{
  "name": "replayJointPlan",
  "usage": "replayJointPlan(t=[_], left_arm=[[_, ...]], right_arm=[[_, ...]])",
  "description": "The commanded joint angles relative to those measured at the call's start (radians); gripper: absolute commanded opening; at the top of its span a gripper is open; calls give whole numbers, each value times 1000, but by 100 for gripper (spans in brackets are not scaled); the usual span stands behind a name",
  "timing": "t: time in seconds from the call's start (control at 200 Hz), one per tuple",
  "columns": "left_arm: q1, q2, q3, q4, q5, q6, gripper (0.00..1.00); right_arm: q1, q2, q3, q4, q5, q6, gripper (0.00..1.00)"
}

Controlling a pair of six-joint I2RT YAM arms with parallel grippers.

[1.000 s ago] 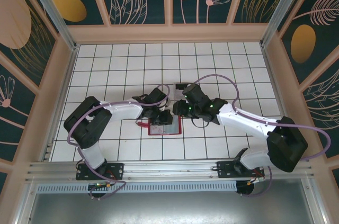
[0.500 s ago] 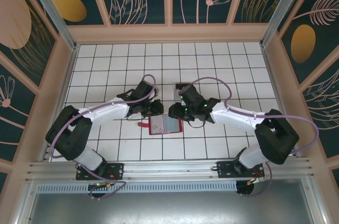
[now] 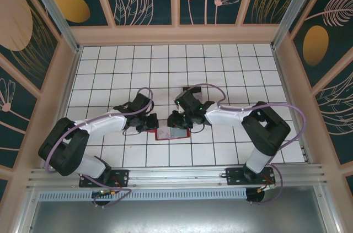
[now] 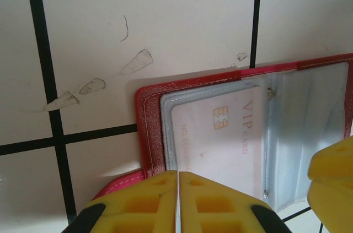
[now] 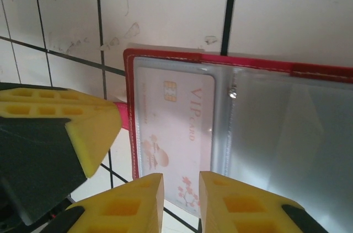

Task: Take the credit cards out of the card holder

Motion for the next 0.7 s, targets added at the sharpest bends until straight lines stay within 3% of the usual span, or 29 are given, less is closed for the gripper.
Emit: replayJointPlan(t=[0.0,0.691], left_arm=[[2,-6,-8,-30,-6,21,12],[1,87,8,-43,10,65,15]], right_arm=[[6,29,34,36,-40,-23,22],[-2,94,37,-3,-4,-55,18]])
